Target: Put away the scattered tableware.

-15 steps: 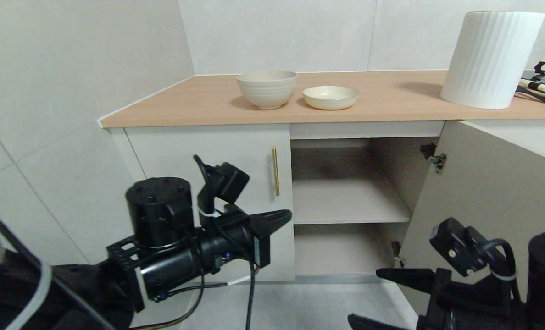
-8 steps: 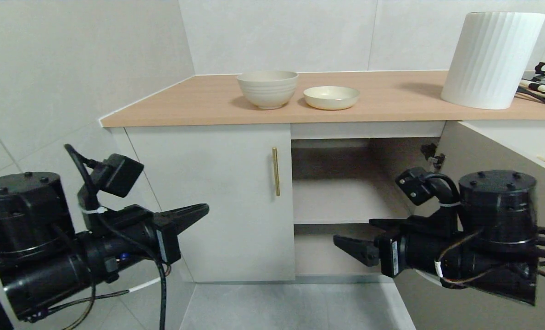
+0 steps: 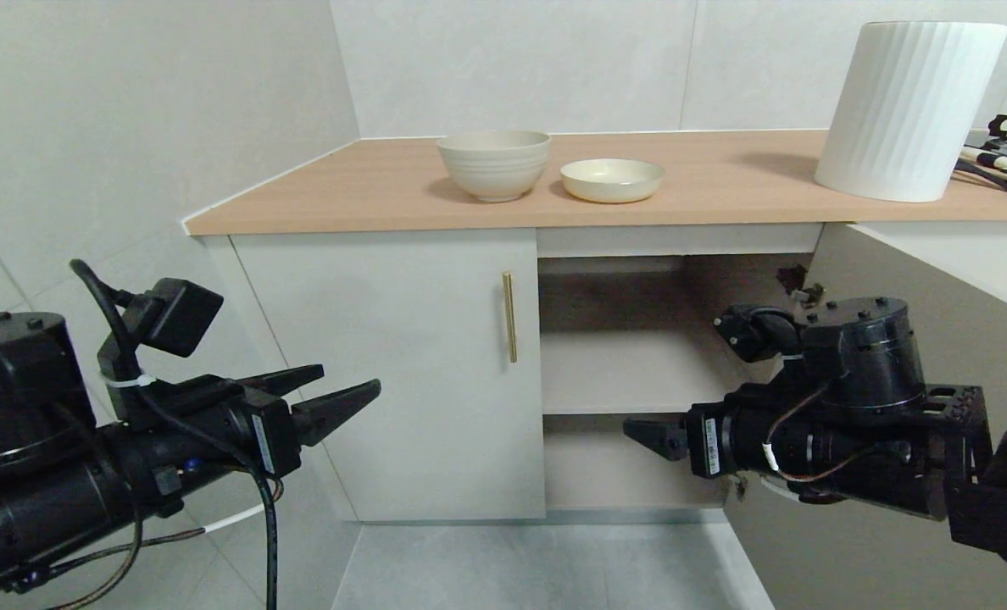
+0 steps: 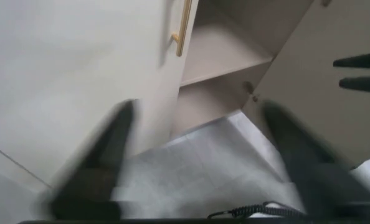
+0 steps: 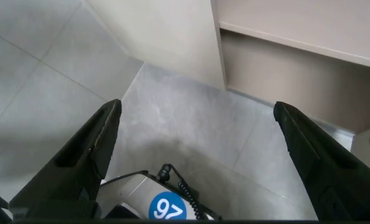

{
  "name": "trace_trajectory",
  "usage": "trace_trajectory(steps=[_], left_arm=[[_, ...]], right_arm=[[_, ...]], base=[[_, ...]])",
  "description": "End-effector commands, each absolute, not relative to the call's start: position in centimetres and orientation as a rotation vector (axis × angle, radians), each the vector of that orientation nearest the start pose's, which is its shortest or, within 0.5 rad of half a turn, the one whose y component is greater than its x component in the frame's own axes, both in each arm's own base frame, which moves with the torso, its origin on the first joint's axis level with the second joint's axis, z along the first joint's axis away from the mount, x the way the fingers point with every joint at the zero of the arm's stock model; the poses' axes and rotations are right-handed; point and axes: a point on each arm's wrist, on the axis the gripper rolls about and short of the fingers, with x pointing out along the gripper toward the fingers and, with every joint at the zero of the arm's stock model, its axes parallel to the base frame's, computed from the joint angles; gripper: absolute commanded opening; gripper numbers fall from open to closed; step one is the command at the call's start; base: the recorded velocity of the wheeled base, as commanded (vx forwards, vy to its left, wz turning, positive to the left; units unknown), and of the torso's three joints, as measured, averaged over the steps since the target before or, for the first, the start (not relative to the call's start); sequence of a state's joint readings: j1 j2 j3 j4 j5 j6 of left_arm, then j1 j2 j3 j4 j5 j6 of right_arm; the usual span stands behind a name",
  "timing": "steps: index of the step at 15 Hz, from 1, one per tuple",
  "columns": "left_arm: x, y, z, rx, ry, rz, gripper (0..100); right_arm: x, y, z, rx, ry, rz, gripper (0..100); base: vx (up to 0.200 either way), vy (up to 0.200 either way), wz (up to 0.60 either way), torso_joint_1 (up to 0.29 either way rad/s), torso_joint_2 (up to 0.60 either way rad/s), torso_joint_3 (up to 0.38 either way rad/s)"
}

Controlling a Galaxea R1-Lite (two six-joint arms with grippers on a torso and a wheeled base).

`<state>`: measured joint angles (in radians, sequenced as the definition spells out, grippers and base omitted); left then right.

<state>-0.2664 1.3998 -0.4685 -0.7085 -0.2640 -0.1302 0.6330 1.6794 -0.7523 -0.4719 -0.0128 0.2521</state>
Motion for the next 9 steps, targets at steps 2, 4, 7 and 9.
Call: trace_trajectory(steps=[2,4,7,9], left_arm=[[20.8,-6.2,17.9,-0.136,0.257,-0.511,100],[20.7,-6.2,18.0,-0.135,0.255,-0.505,100],[20.9,-6.3,18.1,-0.135,0.252,-0.504,100],[21.0,-6.3,18.3,-0.136,0.243,-0.504,100]], right_arm=[[22.9,16.8,17.2,0.105,0.475,0.557,100],[22.3,16.4,18.2,0.104,0.483,0.555,100],[21.8,16.2,18.7,0.104,0.476,0.561,100],[21.9,16.2,18.6,0.102,0.482,0.562,100]], base=[[0.0,0.0,0.0,0.0,0.0,0.0],[0.0,0.0,0.0,0.0,0.0,0.0],[0.0,0.0,0.0,0.0,0.0,0.0],[0.0,0.0,0.0,0.0,0.0,0.0]])
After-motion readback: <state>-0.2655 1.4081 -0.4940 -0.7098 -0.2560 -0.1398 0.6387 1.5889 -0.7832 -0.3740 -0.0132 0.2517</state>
